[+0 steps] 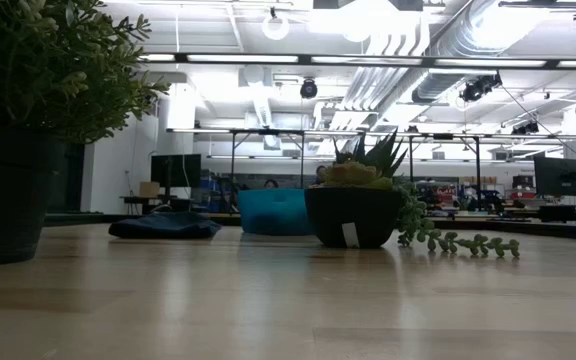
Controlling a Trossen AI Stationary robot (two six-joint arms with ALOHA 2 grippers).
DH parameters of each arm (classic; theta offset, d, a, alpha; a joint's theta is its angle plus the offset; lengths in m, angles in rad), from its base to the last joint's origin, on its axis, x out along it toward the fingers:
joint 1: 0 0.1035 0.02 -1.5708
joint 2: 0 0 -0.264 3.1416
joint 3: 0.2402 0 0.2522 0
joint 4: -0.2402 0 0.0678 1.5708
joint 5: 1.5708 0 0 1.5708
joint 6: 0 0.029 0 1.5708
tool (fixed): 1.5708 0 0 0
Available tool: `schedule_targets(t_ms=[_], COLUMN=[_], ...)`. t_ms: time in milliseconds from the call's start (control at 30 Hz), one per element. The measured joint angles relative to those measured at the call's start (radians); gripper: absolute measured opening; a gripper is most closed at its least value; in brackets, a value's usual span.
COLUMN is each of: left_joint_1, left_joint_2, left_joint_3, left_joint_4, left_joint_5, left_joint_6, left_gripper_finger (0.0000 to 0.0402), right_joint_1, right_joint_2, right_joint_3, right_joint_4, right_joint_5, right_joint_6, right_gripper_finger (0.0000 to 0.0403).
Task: Pick and placing Produce into tupperware
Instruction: Put the blue berry into the bin
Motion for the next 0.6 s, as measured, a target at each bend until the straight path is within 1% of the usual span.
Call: schedule_targets(t_ms=[233,467,600], left_joint_1=[0.0,0.001,0.001], left_joint_2=[-0.006,-0.006,-0.006], left_joint_3=[0.0,0.0,0.0], left_joint_4=[-0.037,-0.036,-0.036], left_joint_5=[-0.207,-0.443,-0.541], left_joint_6=[0.001,0.059,0.092], left_gripper_finger=[0.0049,0.0049,0.0049], right_joint_1=[0.0,0.0,0.0], right_joint_2=[0.0,0.0,0.0], right_joint_3=[0.0,0.0,0.0], right_joint_4=[0.024,0.031,0.038], right_joint_5=[0.0,0.0,0.0], right_joint_6=[0.0,0.0,0.0], right_gripper_finger=[0.014,0.014,0.014])
